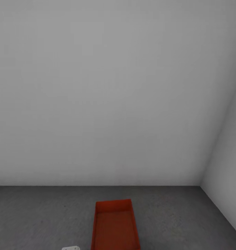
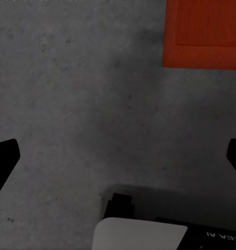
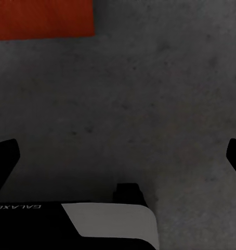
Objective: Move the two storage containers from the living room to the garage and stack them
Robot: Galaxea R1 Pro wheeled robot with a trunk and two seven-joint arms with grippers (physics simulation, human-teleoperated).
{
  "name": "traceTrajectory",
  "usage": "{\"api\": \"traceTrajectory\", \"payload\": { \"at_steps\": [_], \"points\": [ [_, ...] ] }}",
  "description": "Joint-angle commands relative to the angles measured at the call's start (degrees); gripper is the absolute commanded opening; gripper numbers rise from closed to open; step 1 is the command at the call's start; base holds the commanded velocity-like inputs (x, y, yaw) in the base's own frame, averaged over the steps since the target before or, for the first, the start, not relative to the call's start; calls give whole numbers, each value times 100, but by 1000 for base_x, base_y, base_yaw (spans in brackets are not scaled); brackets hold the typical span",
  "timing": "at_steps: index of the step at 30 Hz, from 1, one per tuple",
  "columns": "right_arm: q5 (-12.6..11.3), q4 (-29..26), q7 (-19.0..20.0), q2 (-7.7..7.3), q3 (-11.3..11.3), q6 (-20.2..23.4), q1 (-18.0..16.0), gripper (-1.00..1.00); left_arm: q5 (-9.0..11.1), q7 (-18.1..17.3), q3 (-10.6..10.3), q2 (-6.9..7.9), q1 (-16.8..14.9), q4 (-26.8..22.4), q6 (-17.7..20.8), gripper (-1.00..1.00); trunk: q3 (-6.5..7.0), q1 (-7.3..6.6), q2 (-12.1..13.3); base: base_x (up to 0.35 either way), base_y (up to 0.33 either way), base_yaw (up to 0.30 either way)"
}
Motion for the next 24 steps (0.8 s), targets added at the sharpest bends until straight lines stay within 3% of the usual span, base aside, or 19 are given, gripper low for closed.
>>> {"api": "traceTrajectory", "payload": {
  "at_steps": [1, 15, 24],
  "points": [
    [-53, 17, -5, 3, 48, -25, -7, 100, 58, 17, -6, -1, -4, -3, 17, 100, -5, 0, -4, 0, 0, 0],
    [-50, 17, 1, -2, 48, -28, -7, 100, 58, 17, -6, 0, -4, -3, 17, 100, -9, 0, -4, 0, 0, 0],
    [-44, 17, 4, -8, 48, -33, -7, 100, 58, 17, -6, 0, -4, -3, 17, 100, -78, 0, -4, 0, 0, 0]
  ]
}}
